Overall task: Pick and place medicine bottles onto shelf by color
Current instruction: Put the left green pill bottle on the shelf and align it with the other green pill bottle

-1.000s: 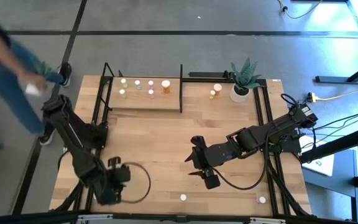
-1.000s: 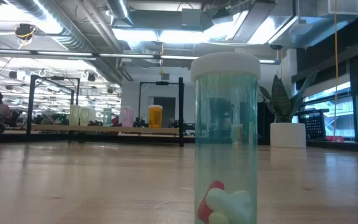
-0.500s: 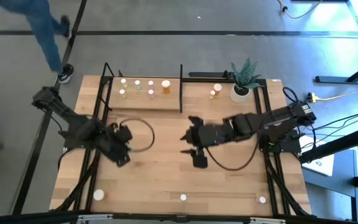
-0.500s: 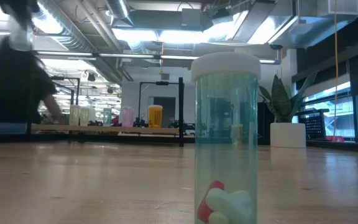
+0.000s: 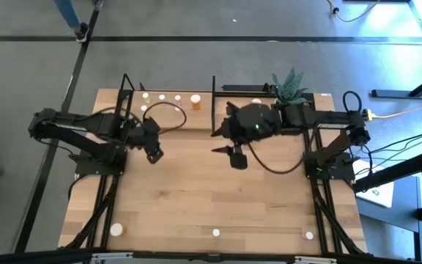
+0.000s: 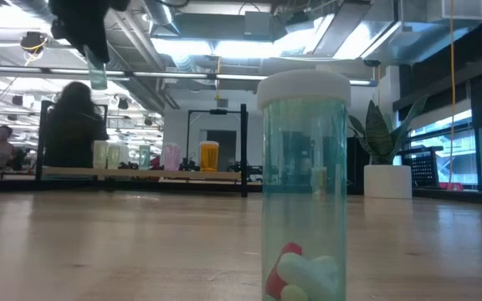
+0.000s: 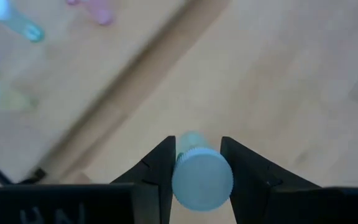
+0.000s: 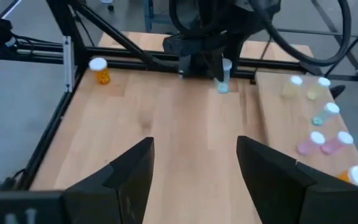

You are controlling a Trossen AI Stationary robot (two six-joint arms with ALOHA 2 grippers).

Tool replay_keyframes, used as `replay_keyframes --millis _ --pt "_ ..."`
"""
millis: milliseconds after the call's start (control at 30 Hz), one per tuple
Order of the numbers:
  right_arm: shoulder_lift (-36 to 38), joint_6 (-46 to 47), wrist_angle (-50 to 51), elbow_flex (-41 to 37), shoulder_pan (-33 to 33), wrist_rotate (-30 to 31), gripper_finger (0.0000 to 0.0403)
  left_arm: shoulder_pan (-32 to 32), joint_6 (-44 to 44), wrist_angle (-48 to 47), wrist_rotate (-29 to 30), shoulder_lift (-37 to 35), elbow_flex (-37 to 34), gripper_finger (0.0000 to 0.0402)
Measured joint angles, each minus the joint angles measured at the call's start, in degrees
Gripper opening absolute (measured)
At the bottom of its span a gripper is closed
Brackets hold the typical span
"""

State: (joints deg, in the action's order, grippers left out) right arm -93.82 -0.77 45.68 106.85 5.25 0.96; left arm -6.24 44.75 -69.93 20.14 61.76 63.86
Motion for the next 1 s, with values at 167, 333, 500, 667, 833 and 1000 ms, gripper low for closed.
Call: replay_keyframes --millis 167,333,500,667,833,1000 --pt "0.0 -2.4 0.0 -0.1 -4.7 -2.0 0.0231 8.2 -7.8 0.3 0.0 0.0 0.0 0.0110" --pt "-0.2 -2.8 -0.3 -0.2 -8.9 -2.3 0.0231 17.2 -16.6 1.2 0.0 0.2 1.3 0.0110" --pt "-0.2 -2.8 -0.8 -0.2 -12.2 -3.9 0.0231 25.9 -25.8 5.2 0.0 1.4 3.9 0.0110" --pt "-0.3 -3.0 -0.9 -0.2 -14.2 -4.2 0.0231 32.4 -31.7 8.6 -3.4 3.9 4.2 0.0110" --pt "-2.0 -7.2 -1.4 -0.3 -15.3 -7.2 0.0231 36.6 -34.8 8.8 -4.9 8.7 4.2 0.0110" --pt "-4.3 -10.0 -1.4 -0.3 -16.1 -7.8 0.0231 39.3 -34.8 9.9 -6.2 13.6 4.2 0.0110"
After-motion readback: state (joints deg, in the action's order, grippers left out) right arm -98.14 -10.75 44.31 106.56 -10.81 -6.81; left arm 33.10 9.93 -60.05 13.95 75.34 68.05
